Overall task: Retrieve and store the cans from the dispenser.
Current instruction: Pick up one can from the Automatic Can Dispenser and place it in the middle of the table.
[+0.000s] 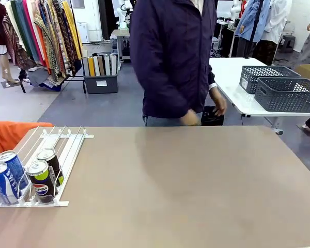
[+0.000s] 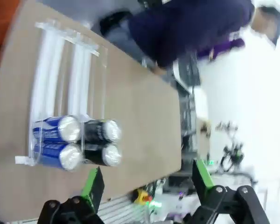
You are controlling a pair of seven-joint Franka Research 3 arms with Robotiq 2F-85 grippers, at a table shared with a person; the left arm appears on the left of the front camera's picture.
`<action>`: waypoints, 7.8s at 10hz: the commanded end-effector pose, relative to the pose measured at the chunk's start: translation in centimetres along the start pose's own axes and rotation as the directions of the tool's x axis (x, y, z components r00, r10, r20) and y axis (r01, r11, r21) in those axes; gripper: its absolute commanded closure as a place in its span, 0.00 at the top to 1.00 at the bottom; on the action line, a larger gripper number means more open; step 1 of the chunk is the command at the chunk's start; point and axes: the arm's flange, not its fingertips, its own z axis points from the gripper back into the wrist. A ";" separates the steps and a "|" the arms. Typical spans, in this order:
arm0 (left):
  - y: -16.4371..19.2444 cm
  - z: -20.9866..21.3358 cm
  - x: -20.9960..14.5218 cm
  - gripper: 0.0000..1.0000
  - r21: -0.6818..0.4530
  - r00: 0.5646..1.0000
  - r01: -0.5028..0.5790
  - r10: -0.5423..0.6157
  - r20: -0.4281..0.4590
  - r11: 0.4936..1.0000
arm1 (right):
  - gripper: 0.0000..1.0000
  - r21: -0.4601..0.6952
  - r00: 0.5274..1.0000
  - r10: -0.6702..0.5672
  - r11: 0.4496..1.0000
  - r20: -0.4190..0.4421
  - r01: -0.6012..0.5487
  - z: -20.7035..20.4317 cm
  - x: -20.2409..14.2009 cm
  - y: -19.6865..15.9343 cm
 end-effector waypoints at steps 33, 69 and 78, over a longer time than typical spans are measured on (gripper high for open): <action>-8.6 -26.6 -10.0 1.00 0.728 0.861 0.493 -0.148 -0.487 0.476 | 1.00 0.029 0.976 -0.142 0.990 0.166 0.139 3.3 0.0 -5.2; -24.7 -11.9 -6.7 0.00 0.532 0.721 0.689 -0.392 -0.571 0.493 | 1.00 0.029 0.976 -0.142 0.990 0.166 0.139 3.3 0.0 -5.2; -33.3 -50.9 -20.0 0.00 0.214 0.415 0.892 -0.536 -0.735 0.397 | 1.00 0.029 0.976 -0.142 0.990 0.166 0.139 3.3 0.0 -5.2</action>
